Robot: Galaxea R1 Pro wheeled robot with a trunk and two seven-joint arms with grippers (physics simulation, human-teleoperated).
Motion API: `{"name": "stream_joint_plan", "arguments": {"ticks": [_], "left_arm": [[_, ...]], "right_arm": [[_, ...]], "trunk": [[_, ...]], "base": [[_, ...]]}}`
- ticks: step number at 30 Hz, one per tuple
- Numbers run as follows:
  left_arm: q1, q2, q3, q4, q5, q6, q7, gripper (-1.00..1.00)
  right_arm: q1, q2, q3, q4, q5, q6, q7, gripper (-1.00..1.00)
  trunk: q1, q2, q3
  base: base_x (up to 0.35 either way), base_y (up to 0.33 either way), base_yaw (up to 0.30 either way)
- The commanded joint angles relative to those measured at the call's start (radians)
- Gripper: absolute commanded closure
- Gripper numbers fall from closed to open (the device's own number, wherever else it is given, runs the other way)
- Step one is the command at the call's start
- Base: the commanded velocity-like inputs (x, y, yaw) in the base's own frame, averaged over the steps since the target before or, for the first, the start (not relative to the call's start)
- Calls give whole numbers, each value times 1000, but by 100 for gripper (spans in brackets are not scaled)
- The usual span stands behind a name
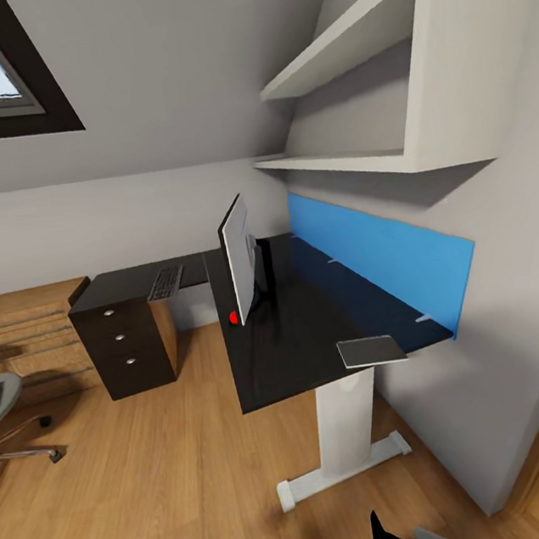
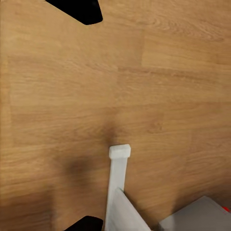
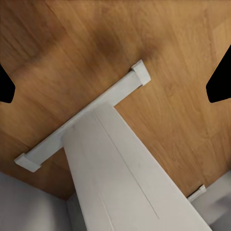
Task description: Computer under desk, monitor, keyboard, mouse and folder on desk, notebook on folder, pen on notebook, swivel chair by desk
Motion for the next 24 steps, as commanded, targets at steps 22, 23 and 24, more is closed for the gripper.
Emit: {"name": "stream_joint_plan", "arguments": {"ticks": [22, 23, 24], "left_arm": [[13, 3, -3, -21, 11, -1, 21, -100], [13, 3, -3, -21, 11, -1, 21, -100], [13, 3, -3, -21, 11, -1, 21, -100]], "right_arm": [[-1, -371, -152, -495, -492, 909, 358, -100], [-1, -381, -165, -501, -516, 943, 365, -100], [-1, -391, -177, -507, -535, 975, 372, -100]], "trunk": [[84, -155, -70], [88, -162, -73], [92, -169, -76]], "base": [[0, 0, 0], [0, 0, 0], [0, 0, 0]]}}
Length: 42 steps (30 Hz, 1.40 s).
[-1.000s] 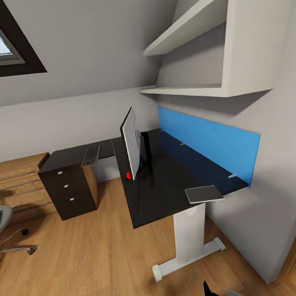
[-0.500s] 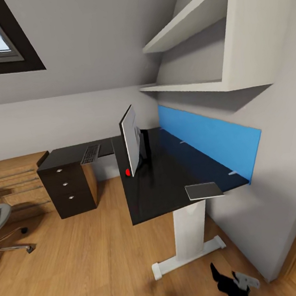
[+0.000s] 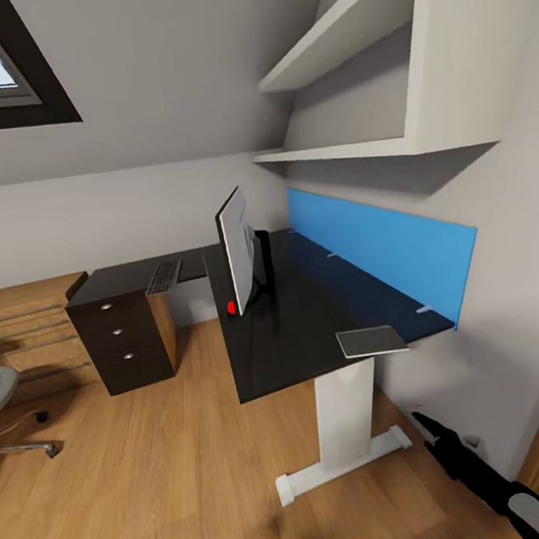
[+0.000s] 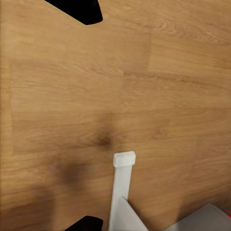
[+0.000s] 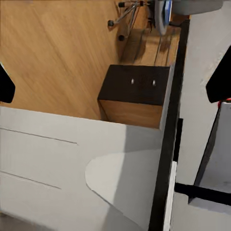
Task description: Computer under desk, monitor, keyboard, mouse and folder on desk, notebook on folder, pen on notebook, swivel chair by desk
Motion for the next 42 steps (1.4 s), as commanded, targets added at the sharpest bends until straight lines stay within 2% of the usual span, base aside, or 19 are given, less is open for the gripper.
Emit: {"name": "stream_joint_plan", "arguments": {"ticks": [1, 6, 7, 12, 14, 20, 25, 29, 36, 42], "left_arm": [[0, 0, -3, 0, 11, -4, -3, -100], [0, 0, -3, 0, 11, -3, -2, -100], [0, -1, -4, 0, 11, -3, -3, -100], [0, -2, -3, 0, 11, -3, -2, -100], [0, -2, -3, 0, 12, -3, -2, -100], [0, -3, -4, 0, 11, -3, -1, -100], [0, -5, -4, 0, 13, -3, -1, -100], [0, -6, -5, 0, 14, -3, 0, -100], [0, -7, -6, 0, 14, -3, 0, -100], [0, -7, -6, 1, 14, -3, 0, -100]], "right_arm": [[-1, -18, -16, -16, -40, 60, 15, -100], [-1, -44, -68, -80, -78, 151, 31, -100], [-1, -49, -98, -108, -86, 170, 33, -100], [-1, -55, -178, -169, -95, 205, 36, -100], [0, -54, -191, -176, -94, 211, 37, -100], [-1, -52, -203, -185, -82, 216, 35, -100], [-1, -52, -204, -188, -68, 221, 1, -100], [-1, -53, -206, -193, -64, 225, -56, -100], [-1, -53, -213, -202, -67, 228, -74, -100], [-1, -51, -215, -222, -69, 226, -75, -100]], "trunk": [[4, -8, -4], [23, -43, -20], [27, -50, -23], [46, -85, -38], [54, -99, -45], [77, -141, -64], [96, -176, -79], [111, -204, -92], [138, -253, -114], [138, -253, -114]], "base": [[0, 0, 0], [0, 0, 0], [0, 0, 0], [0, 0, 0], [0, 0, 0], [0, 0, 0], [0, 0, 0], [0, 0, 0], [0, 0, 0], [0, 0, 0]]}}
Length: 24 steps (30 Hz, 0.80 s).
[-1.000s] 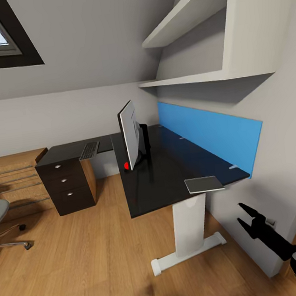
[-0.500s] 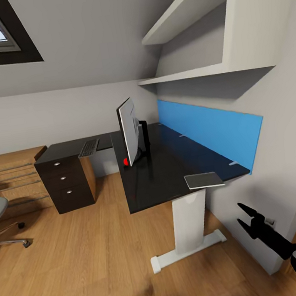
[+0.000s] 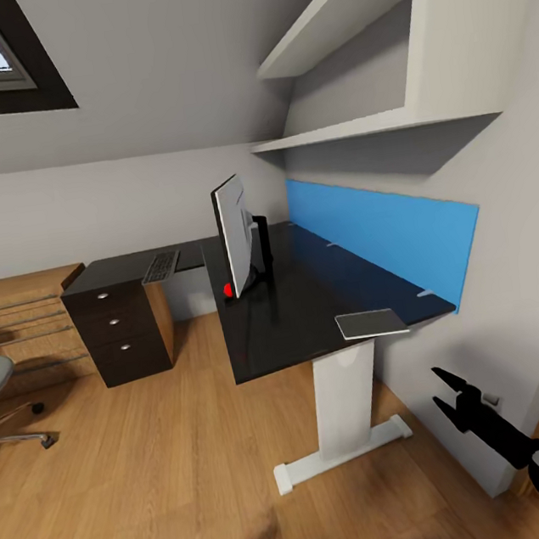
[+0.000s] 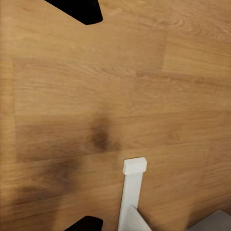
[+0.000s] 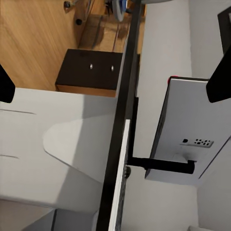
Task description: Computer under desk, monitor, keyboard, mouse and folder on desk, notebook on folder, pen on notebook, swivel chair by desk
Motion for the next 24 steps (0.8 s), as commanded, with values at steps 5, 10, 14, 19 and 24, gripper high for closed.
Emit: {"name": "stream_joint_plan", "arguments": {"ticks": [5, 10, 14, 19, 24], "left_arm": [[0, 1, -3, 3, 10, -3, -4, -100], [0, 1, -3, 7, 11, -3, -4, -100], [0, 1, -3, 12, 10, -3, -4, -100], [0, 1, -3, 17, 10, -3, -4, -100], [0, 1, -4, 18, 9, -2, -4, -100]], "right_arm": [[0, 1, -1, -16, -8, 7, -1, -100], [0, 2, -1, -34, -9, 5, -1, -100], [0, 2, -2, -42, -8, 4, -1, -100], [0, 2, -5, -43, -7, 4, -1, -100], [0, 1, -7, -43, -7, 3, -1, -100]], "trunk": [[0, 0, -1], [0, 0, -1], [0, 0, -1], [0, 0, -1], [0, 0, -1]], "base": [[0, 0, 0], [0, 0, 0], [0, 0, 0], [0, 0, 0], [166, 0, 0]]}}
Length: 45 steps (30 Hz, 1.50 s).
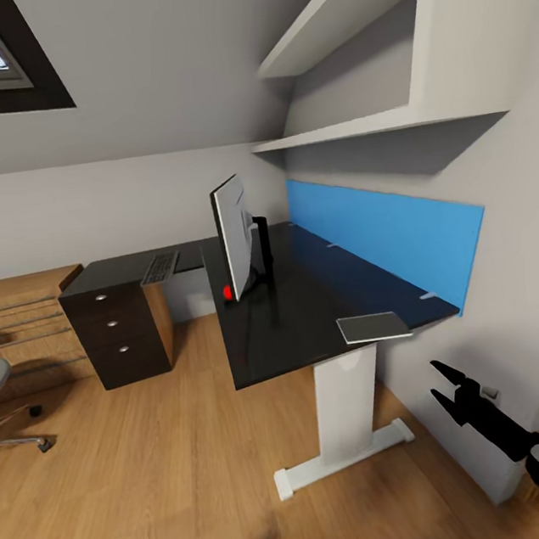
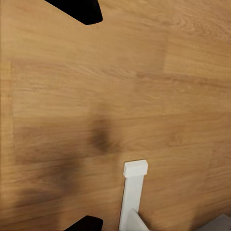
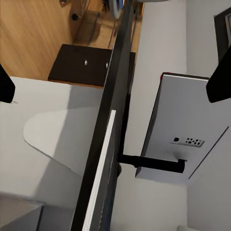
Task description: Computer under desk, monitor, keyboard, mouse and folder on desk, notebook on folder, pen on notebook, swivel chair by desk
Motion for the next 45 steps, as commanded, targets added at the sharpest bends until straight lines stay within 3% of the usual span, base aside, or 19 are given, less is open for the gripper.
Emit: {"name": "stream_joint_plan", "arguments": {"ticks": [1, 16, 45], "left_arm": [[0, 1, -3, 0, 10, -3, -3, -100], [0, 1, -2, 15, 11, -4, -3, -100], [0, 1, 1, 35, 13, -4, -3, -100]], "right_arm": [[0, 0, -9, 1, -8, 9, 0, -100], [0, -1, -53, 2, -7, 10, -2, -100], [0, 1, -56, 6, -6, 8, -26, -100]], "trunk": [[0, 0, -1], [0, 0, -1], [0, 0, -1]], "base": [[248, 0, 0], [136, 0, 0], [107, 0, 0]]}}
